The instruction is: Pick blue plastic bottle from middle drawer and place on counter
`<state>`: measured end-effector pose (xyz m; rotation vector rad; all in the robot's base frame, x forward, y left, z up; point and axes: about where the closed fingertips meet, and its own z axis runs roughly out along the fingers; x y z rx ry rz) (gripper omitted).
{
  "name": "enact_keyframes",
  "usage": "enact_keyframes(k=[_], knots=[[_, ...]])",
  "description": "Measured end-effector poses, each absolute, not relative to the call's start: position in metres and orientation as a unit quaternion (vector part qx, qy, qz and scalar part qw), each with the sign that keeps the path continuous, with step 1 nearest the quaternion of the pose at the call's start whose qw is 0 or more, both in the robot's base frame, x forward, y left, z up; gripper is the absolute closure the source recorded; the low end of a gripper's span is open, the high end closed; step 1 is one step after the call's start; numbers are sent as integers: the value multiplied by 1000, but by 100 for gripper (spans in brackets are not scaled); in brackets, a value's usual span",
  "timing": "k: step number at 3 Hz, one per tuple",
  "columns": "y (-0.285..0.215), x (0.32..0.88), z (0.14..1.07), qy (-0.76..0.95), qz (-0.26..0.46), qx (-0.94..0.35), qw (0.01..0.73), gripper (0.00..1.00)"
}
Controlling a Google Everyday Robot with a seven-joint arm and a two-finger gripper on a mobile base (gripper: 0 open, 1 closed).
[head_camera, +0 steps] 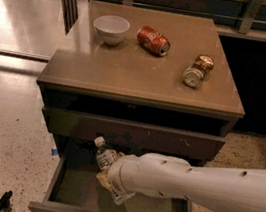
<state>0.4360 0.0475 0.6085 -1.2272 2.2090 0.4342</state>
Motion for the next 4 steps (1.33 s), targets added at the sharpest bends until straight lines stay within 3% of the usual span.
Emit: enact_keyframes(k=[1,4], knots=[[43,429,668,811,155,-466,318,100],[49,434,696,798,170,-462,348,100]])
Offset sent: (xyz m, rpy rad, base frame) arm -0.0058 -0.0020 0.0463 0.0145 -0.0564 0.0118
